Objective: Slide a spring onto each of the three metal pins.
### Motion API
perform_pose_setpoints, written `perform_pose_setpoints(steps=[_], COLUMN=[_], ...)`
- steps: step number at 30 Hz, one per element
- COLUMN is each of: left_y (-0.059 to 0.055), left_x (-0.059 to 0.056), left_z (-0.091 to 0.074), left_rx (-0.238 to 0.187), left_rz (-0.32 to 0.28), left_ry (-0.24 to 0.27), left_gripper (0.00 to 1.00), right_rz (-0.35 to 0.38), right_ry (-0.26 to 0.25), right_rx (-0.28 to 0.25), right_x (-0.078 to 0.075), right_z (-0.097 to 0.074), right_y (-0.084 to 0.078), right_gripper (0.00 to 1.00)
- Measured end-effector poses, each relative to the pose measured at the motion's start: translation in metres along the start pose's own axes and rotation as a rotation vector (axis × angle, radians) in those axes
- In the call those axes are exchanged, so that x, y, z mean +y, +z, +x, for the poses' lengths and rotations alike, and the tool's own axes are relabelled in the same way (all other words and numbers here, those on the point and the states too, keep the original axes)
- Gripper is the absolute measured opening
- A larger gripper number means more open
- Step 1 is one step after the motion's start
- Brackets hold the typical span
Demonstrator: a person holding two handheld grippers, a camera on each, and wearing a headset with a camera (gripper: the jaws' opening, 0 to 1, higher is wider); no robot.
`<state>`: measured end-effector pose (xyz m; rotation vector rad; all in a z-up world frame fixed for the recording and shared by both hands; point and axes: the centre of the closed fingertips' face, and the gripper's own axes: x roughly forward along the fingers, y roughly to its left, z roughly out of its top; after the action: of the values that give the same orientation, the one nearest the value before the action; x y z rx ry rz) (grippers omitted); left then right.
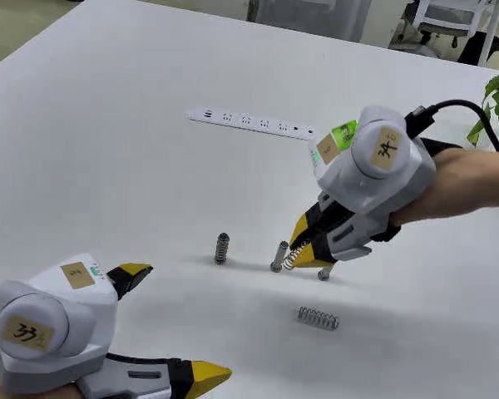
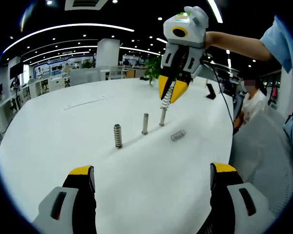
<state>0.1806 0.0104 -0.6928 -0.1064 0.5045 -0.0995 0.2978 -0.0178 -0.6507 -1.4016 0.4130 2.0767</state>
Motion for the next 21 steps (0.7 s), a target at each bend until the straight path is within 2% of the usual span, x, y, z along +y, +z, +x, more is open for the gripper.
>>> perform_pose_setpoints(steps=[5,8,10,21], left_y=[-0.003,-0.001,0.001,0.001], left_x=[-0.002,0.0,-0.002,-0.003], left_z=[0.002,0.004,0.005,0.008], left_rx=[0.018,0.001,-0.011,-0.026], left_rz=[0.009,-0.006,-0.013,-0.028], left_ry=[-0.013,-0.014,-0.013,-0.026], left_gripper=[1.0,1.0,1.0,1.0], right_rz=[-0.015,-0.029,-0.04,-0.054], right_ry=[0.004,0.001,-0.021,0.022], right_rx=[0.039,0.062,0.084,0.134], right_x=[-0.011,-0.021,-0.029,-0.038], right_z=[0.001,0.003,0.005,0.018], right_y=[-0.005,-0.007,-0.009,-0.011], right_gripper=[0.12,0.12,0.12,0.12])
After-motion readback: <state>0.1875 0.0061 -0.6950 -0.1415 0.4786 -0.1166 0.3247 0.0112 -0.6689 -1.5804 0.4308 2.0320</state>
